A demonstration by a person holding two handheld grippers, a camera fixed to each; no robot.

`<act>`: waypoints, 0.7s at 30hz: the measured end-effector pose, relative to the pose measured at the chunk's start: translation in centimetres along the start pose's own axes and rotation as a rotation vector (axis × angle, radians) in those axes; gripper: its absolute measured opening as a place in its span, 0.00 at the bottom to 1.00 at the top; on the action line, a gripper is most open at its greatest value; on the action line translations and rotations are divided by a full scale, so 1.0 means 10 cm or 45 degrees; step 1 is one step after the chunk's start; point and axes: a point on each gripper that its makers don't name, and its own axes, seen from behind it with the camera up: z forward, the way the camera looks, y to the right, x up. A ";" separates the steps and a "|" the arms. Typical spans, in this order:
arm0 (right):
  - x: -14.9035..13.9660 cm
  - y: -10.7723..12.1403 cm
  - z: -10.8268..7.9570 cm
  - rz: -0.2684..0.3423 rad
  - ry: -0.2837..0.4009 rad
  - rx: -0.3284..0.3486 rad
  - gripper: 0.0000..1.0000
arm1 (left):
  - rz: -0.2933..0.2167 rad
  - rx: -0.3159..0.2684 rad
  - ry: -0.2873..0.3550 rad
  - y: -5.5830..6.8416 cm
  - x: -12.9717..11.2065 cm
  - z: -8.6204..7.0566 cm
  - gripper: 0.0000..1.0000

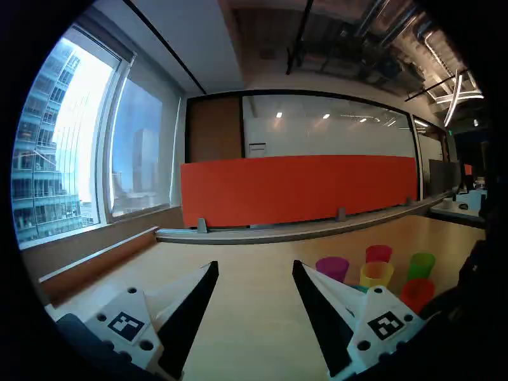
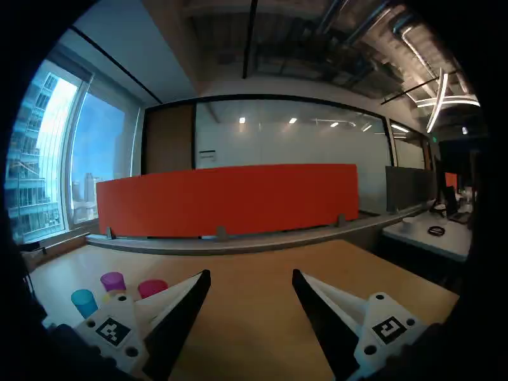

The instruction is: Pour water

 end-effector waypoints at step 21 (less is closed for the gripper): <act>-0.07 0.21 0.02 0.016 -0.019 -0.080 0.99 | -0.027 -0.005 0.006 -0.07 -0.35 0.05 0.86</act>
